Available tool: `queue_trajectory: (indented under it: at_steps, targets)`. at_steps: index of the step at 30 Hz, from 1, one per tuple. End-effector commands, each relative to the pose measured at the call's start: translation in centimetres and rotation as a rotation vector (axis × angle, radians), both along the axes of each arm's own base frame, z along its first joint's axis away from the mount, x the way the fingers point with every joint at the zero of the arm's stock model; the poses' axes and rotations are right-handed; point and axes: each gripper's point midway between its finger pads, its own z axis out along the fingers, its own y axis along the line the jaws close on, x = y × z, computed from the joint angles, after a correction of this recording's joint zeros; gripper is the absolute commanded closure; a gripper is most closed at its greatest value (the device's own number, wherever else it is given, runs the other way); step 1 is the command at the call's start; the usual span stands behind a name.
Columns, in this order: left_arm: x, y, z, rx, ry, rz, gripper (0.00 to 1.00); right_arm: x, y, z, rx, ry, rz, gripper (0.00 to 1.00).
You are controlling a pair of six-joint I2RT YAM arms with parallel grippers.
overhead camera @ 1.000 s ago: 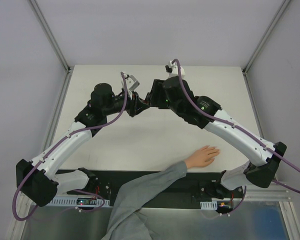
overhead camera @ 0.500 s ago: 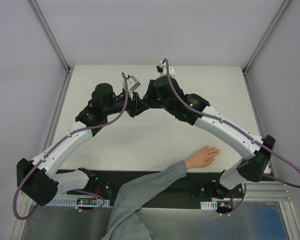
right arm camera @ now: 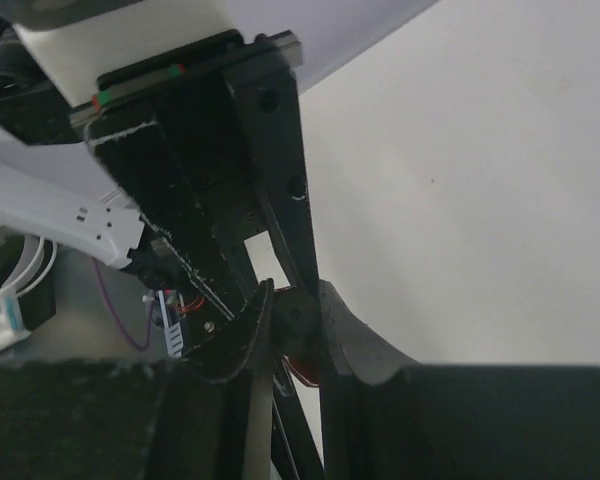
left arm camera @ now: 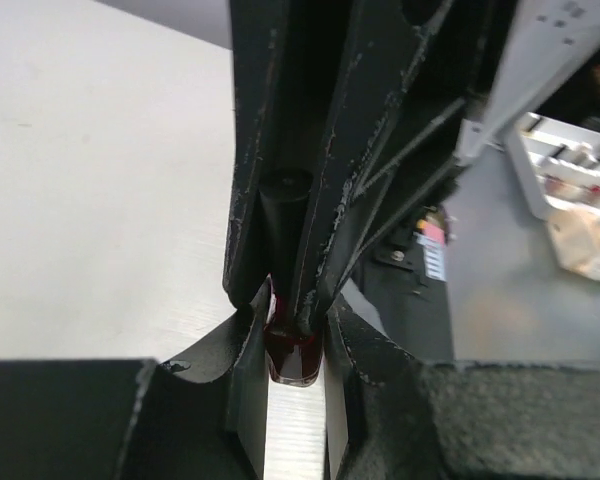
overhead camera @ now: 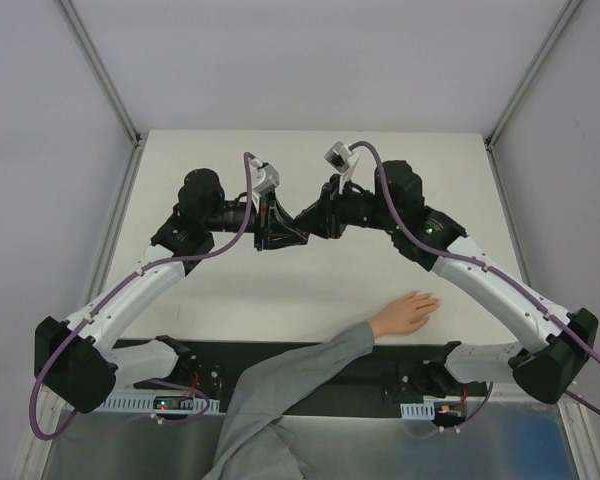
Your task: Paint the nails
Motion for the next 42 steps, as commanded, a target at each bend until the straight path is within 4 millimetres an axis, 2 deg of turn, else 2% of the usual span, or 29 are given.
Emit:
queue_trajectory:
  at_steps: [1,6,7,8,9,10,11,12,13,14,16,18,19,23,29,38,41,42]
  targets:
    - [-6.9,0.8,4.9,-0.144,-0.157,-0.369,1.0,-4.3,1.0,-0.2,0.052,-0.095,0.354,1.0]
    - [-6.1,0.6,4.5,-0.132,-0.15,-0.332,1.0,-4.2,0.6,0.7,0.073,-0.092,0.308,1.0]
    - [-5.4,0.3,4.5,-0.131,-0.164,-0.291,1.0,-3.8,0.5,0.9,0.072,-0.086,0.274,1.0]
    - [-5.0,0.3,4.2,-0.117,-0.145,-0.261,1.0,-2.6,0.0,1.2,0.055,-0.08,0.179,1.0]
    - [-4.2,0.1,4.0,-0.107,-0.142,-0.217,1.0,-1.7,-0.3,1.3,0.051,-0.028,0.101,0.95]
    - [-3.5,0.1,4.0,-0.099,-0.177,-0.175,1.0,-0.9,-0.7,1.5,0.039,-0.004,0.03,0.86]
    - [-1.8,0.0,3.7,-0.078,-0.176,-0.077,1.0,0.7,-1.9,1.6,-0.006,0.026,-0.109,0.79]
    - [-1.0,0.1,3.2,-0.054,-0.161,-0.025,1.0,1.1,-2.4,1.7,-0.018,0.06,-0.185,0.73]
    - [-0.3,0.1,3.1,-0.042,-0.177,0.017,1.0,1.3,-2.9,1.8,-0.015,0.103,-0.25,0.62]
    - [1.0,0.3,2.8,-0.025,-0.181,0.09,1.0,1.9,-3.6,1.5,-0.03,0.12,-0.328,0.56]
    - [1.8,0.5,2.6,-0.008,-0.182,0.137,1.0,1.3,-3.5,2.7,-0.007,0.123,-0.359,0.41]
    - [2.4,0.6,2.5,0.001,-0.185,0.176,1.0,1.5,-3.7,3.8,-0.015,0.087,-0.433,0.36]
    - [2.6,0.7,2.5,0.002,-0.186,0.19,1.0,1.5,-4.1,3.5,-0.043,0.095,-0.466,0.33]
    - [3.5,1.1,2.3,0.013,-0.188,0.248,1.0,2.5,-4.3,4.1,-0.07,0.09,-0.572,0.33]
    - [4.1,1.5,2.3,0.018,-0.191,0.3,1.0,3.3,-2.6,4.3,-0.112,0.092,-0.621,0.47]
    - [4.3,1.9,2.6,0.016,-0.206,0.33,1.0,3.4,0.3,3.2,-0.164,0.104,-0.59,0.52]
    - [4.1,1.8,2.8,0.012,-0.207,0.322,1.0,3.5,0.3,2.7,-0.18,0.104,-0.59,0.63]
    - [3.9,1.7,2.8,0.01,-0.207,0.31,1.0,3.5,0.1,2.4,-0.188,0.1,-0.588,0.7]
